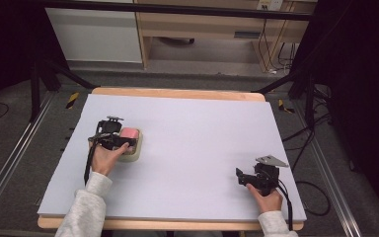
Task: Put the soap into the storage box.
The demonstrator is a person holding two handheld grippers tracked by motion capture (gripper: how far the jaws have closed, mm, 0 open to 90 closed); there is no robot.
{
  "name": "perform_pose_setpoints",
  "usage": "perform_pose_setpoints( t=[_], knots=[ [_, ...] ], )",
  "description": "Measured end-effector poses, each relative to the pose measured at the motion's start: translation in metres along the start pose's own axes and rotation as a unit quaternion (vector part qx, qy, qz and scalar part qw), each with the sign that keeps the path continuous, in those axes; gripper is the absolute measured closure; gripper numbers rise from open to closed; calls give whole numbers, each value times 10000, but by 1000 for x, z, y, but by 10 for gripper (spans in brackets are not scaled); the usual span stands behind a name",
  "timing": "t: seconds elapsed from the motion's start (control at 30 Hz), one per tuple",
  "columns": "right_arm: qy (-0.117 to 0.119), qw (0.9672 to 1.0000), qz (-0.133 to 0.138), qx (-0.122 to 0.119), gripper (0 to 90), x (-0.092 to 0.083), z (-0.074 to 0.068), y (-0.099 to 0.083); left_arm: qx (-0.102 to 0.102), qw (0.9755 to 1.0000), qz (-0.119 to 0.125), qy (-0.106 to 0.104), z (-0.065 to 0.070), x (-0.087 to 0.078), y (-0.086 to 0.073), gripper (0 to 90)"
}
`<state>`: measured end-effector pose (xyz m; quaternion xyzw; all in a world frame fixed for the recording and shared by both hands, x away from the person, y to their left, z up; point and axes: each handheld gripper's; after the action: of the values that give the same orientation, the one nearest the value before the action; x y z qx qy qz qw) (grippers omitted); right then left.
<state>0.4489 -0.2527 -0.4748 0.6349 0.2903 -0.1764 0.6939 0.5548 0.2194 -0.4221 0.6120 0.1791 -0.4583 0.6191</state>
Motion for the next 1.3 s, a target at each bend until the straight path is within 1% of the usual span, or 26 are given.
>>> perform_pose_setpoints(
  t=[0.1,0.37,0.5,0.67,0.77,1.0,1.17,1.3],
  knots=[
    [-4,10000,0,10,77,0,0,0,-22,10000,-12,36,-1,2,0,372],
    [-3,10000,-1,-1,77,0,0,0,-57,10000,-46,45,-1,7,-2,372],
    [13,10000,0,3,76,0,0,0,-50,9999,-70,119,-1,10,-4,372],
    [-3,10000,-2,0,77,0,0,0,-77,9998,-121,142,-3,14,-7,371],
    [-6,10000,-17,7,77,0,0,0,-104,9998,-117,128,-3,16,-9,372],
    [-9,10000,-2,0,77,0,0,0,-51,9997,-106,195,-2,16,-9,371],
    [-7,10000,-1,-3,77,0,0,0,-49,9997,-52,226,-1,17,-10,368],
    [-10,10000,-4,2,77,0,0,0,-43,9999,-5,157,-1,16,-11,342]
  ],
)
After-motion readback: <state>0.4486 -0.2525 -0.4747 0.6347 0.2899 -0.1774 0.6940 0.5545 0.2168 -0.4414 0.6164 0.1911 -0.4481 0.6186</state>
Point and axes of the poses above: each handheld gripper's, and its own axes: x roughly forward along the jaws, y roughly out of its top, z roughly to its right, and after that the axes turned 6 degrees about -y, right-handed
